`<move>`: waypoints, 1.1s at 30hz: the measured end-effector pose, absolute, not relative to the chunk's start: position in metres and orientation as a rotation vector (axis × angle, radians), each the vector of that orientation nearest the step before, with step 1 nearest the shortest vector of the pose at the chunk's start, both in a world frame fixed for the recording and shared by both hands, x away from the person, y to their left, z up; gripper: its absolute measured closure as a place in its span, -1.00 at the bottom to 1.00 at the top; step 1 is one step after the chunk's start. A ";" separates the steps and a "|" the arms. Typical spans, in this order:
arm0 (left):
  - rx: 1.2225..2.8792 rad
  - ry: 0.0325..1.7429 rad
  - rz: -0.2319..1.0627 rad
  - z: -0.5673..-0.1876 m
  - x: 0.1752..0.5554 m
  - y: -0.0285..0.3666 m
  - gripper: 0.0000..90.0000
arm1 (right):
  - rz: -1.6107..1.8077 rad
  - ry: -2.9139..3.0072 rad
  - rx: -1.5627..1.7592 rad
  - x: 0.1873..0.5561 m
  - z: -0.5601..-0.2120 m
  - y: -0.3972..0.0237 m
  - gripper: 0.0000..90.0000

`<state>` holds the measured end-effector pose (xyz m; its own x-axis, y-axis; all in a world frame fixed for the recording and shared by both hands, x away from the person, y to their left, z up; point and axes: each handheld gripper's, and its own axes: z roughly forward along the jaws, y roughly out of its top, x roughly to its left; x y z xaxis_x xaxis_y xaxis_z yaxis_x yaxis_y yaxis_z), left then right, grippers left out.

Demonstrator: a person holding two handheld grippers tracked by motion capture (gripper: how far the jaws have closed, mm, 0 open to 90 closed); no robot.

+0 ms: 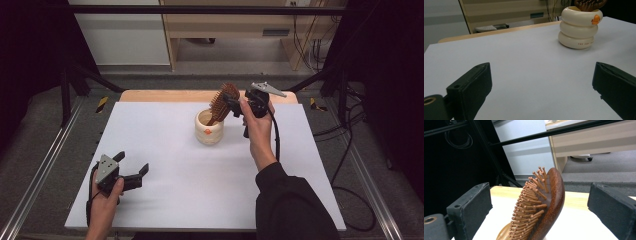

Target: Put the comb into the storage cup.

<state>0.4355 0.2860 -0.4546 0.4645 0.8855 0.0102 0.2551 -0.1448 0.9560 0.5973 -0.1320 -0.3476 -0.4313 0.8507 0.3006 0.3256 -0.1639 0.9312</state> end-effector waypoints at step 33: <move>1.641 1.007 0.758 -0.453 0.436 0.289 -0.95 | 1.579 1.532 1.246 0.581 -0.324 -0.155 -0.89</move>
